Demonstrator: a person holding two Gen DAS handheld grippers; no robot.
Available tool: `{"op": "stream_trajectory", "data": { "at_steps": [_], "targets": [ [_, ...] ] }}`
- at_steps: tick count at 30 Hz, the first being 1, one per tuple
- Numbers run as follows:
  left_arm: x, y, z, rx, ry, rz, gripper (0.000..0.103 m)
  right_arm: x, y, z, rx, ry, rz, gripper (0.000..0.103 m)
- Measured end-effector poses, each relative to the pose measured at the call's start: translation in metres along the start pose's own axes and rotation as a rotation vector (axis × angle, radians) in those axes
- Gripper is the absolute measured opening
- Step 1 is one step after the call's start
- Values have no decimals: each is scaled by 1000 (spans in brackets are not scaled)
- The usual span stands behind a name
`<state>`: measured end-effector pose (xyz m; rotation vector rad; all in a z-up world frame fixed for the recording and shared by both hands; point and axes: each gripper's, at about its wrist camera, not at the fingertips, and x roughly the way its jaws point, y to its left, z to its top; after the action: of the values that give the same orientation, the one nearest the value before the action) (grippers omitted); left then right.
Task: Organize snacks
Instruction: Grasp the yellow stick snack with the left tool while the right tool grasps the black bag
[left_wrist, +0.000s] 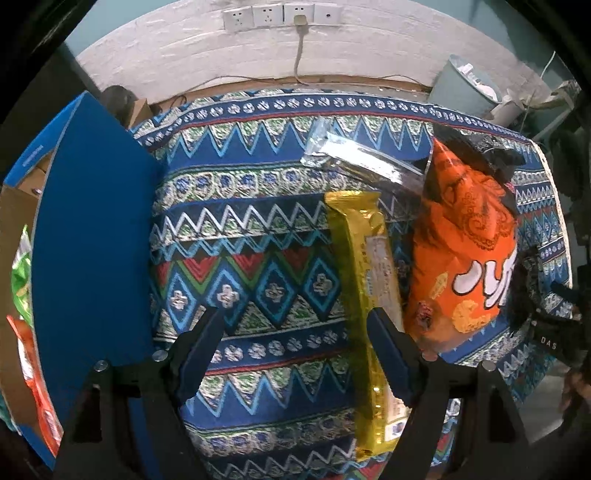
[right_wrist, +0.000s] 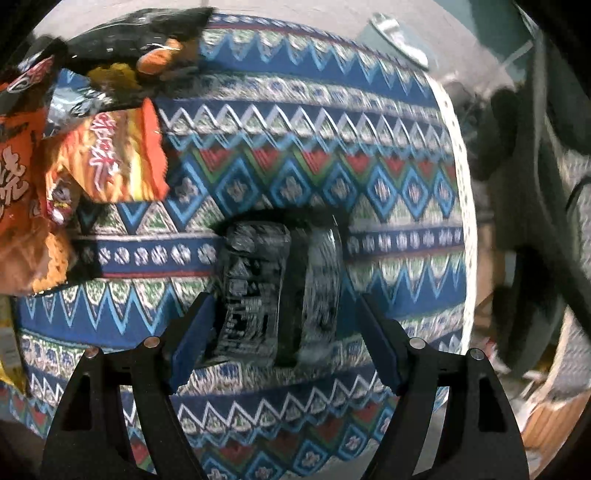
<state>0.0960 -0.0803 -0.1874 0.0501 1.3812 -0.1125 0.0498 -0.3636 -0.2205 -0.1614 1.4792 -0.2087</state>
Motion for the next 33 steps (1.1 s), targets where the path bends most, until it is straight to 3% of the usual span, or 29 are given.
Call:
{"op": "stream_trajectory", "data": {
  "at_steps": [5,10,13,21,28,30,33],
  "targets": [
    [2,-10,-4,-12,14,-39,81,4,-28,-3,85,-15,79,77],
    [7,-20,-14,10,26,-27,81,11,-44,4,128,-34,143,77],
    [15,-25,-20,34,52,-18,81,16,-47,5,137,-44,155,77],
    [17,-31,-19,82,3,15,87,20,-43,10,123,-59,160,77],
    [18,-16,-21,17,32,-80,87,15,-15,12,84,-72,163,76],
    [18,-14,-22,-3,35,-112,87,12,-9,10,69,-77,176,67],
    [19,-16,-23,3,36,-131,87,9,-3,7,50,-83,194,63]
  ]
}}
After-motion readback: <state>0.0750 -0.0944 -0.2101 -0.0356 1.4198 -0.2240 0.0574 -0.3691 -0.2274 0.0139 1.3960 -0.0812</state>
